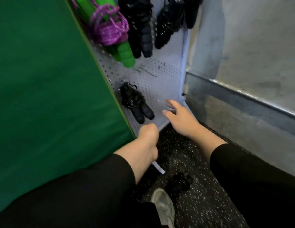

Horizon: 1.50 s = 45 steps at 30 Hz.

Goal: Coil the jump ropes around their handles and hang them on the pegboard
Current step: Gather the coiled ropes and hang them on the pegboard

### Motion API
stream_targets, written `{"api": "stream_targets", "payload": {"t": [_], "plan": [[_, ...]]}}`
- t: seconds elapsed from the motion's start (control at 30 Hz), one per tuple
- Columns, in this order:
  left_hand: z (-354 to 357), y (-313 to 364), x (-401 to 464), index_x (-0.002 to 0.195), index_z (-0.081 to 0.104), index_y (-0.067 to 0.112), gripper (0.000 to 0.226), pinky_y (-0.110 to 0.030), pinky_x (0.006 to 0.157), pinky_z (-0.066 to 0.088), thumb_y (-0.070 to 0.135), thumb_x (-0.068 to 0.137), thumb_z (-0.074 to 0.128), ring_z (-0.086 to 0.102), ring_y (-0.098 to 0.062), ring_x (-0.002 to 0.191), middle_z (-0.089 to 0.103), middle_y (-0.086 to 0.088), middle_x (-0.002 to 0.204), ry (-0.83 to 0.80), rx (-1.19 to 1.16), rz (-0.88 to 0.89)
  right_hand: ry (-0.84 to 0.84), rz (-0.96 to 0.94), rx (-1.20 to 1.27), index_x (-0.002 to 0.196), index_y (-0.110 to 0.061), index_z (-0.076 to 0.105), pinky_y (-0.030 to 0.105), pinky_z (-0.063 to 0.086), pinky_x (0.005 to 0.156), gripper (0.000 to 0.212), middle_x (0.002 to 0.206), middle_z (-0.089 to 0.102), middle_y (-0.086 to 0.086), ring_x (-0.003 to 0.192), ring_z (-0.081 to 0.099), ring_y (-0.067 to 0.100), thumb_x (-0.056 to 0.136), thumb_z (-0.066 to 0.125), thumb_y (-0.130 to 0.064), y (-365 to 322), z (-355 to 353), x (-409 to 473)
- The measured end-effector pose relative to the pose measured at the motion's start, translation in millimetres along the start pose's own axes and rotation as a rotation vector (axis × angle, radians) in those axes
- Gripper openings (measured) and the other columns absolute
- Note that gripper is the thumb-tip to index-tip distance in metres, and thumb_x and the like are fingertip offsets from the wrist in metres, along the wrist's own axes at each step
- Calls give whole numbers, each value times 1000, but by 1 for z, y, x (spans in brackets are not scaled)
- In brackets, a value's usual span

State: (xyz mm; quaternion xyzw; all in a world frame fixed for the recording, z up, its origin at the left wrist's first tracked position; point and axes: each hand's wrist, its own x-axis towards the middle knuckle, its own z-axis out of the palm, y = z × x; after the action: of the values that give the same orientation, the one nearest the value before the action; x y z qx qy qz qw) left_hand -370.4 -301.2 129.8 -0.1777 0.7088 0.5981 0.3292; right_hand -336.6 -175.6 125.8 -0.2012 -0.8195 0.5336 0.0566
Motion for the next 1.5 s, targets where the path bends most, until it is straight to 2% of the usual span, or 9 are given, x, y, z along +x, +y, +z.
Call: {"api": "stream_targets", "payload": {"t": [0.2,0.33,0.53,0.73,0.87,1.07,1.2,1.33,1.5], "plan": [[28,-30,21,105,56,17,10,-40,91,50,24,104,49,58,-23,100,61,-10,110,-149,313,27,126,367,57,145,-8,51,25,41,97,47,139,60,10,121,60,22,101,58,-25,100,-12,-48],[54,-69,55,93,56,18,12,-30,68,36,25,100,50,48,-18,70,53,-4,82,-200,546,95,78,603,94,144,-10,52,36,51,88,50,119,65,7,99,63,23,100,58,-32,165,-5,-72],[73,-146,103,84,61,11,19,-36,74,38,29,92,59,54,-28,79,57,-9,78,-239,746,-23,-48,875,208,151,-12,42,46,48,108,54,142,55,11,123,58,28,103,55,-33,244,21,-112],[85,-200,138,115,68,6,28,-31,85,48,28,100,57,66,-31,106,70,-14,114,-166,825,-137,-46,1091,454,151,-15,39,52,50,106,50,128,62,13,123,59,38,105,52,-29,285,51,-124],[90,-225,151,134,59,6,39,-35,105,45,30,104,51,59,-30,122,63,-14,132,-205,943,-184,-90,1128,508,145,-21,46,47,53,101,43,117,63,8,111,63,28,104,53,-31,299,68,-119],[98,-247,155,142,54,8,51,-34,110,42,42,105,46,55,-29,128,59,-12,140,-322,1006,-211,-27,1162,704,128,-25,51,44,52,103,23,109,65,5,111,62,25,106,50,-25,302,79,-111],[104,-247,149,139,56,9,50,-34,109,43,44,103,48,57,-28,126,59,-12,138,-318,911,-168,54,1064,828,155,-21,34,44,52,103,54,119,64,2,112,62,23,104,53,-23,292,79,-107],[127,-224,134,133,60,19,46,-41,108,46,48,98,50,60,-27,120,60,-9,132,-270,844,-2,188,921,814,153,-22,35,47,57,96,55,125,67,7,110,68,24,103,56,-22,278,53,-90],[144,-142,92,149,47,15,52,-39,120,32,33,101,50,43,-22,137,42,-3,151,-132,628,302,292,642,673,147,-21,42,42,56,96,56,120,68,2,106,69,19,97,65,-20,208,-2,-41]]}}
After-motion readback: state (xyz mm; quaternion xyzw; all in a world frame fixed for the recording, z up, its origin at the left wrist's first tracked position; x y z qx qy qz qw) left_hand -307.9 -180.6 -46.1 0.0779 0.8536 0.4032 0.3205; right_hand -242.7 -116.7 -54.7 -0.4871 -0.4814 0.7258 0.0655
